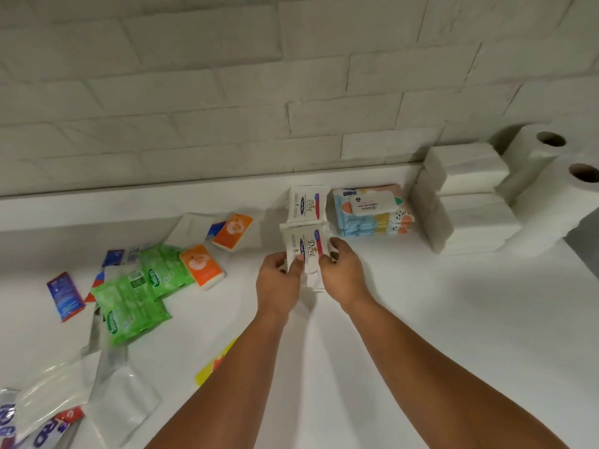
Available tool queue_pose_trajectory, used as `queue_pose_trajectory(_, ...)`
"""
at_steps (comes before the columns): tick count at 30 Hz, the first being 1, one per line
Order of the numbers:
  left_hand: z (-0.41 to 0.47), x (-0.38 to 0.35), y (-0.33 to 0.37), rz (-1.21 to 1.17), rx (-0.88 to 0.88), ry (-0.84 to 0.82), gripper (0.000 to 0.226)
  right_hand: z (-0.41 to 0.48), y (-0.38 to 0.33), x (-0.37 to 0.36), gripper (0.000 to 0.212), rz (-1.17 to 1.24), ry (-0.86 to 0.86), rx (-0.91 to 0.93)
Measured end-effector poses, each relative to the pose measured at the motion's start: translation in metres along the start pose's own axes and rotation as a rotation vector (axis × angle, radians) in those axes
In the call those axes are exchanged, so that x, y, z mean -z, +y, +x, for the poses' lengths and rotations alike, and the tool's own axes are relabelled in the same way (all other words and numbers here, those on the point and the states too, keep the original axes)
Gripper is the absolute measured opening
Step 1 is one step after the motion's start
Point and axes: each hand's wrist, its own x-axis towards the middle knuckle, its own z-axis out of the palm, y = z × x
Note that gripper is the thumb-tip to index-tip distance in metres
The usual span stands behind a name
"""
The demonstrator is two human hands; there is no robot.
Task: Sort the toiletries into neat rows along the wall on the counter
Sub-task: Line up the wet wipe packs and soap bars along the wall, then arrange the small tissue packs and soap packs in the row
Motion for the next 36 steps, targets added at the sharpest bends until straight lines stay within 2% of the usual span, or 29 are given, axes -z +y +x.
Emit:
queue_pose_trajectory(4,0.010,-0.002,0.006,0.017,-0.100,-0.119,0.025,0.017,-0.006,0.004,0.028,0.152,-0.102,-0.057)
queue_pose_trajectory(7,0.021,-0.007,0.009,0.001,-0.087,-0.208,0.035,0.025,-0.010,0.006,0.030,0.218,-0.160,-0.070)
queue_pose_trajectory(10,0.025,-0.012,0.011,-0.015,-0.089,-0.272,0.044,0.029,-0.011,0.006,0.030,0.192,-0.199,-0.062)
queue_pose_trajectory(16,0.028,-0.016,0.009,-0.021,-0.121,-0.313,0.047,0.035,-0.012,0.008,0.035,0.060,-0.270,-0.033)
queue_pose_trajectory(19,0.028,-0.014,0.010,-0.018,-0.141,-0.311,0.045,0.037,-0.011,0.006,0.034,-0.072,-0.261,-0.017)
queue_pose_trajectory(23,0.023,-0.003,0.018,0.020,-0.156,-0.284,0.037,0.024,-0.021,0.009,0.043,-0.260,-0.143,0.091)
queue_pose_trajectory(26,0.021,0.017,0.029,0.146,-0.138,-0.181,0.049,0.009,-0.031,0.006,0.043,-0.344,-0.062,0.215)
queue_pose_trajectory(28,0.030,0.037,0.030,0.269,-0.205,-0.083,0.050,-0.002,-0.040,-0.004,0.049,-0.372,-0.033,0.306)
queue_pose_trajectory(31,0.052,0.071,0.028,0.407,-0.394,0.022,0.036,-0.016,-0.057,-0.029,0.051,-0.368,0.011,0.425)
queue_pose_trajectory(33,0.076,0.099,0.022,0.485,-0.462,0.030,0.027,-0.021,-0.066,-0.055,0.047,-0.364,-0.016,0.489)
queue_pose_trajectory(36,0.123,0.137,0.008,0.695,-0.454,0.003,0.035,-0.020,-0.076,-0.100,0.045,-0.391,-0.109,0.504)
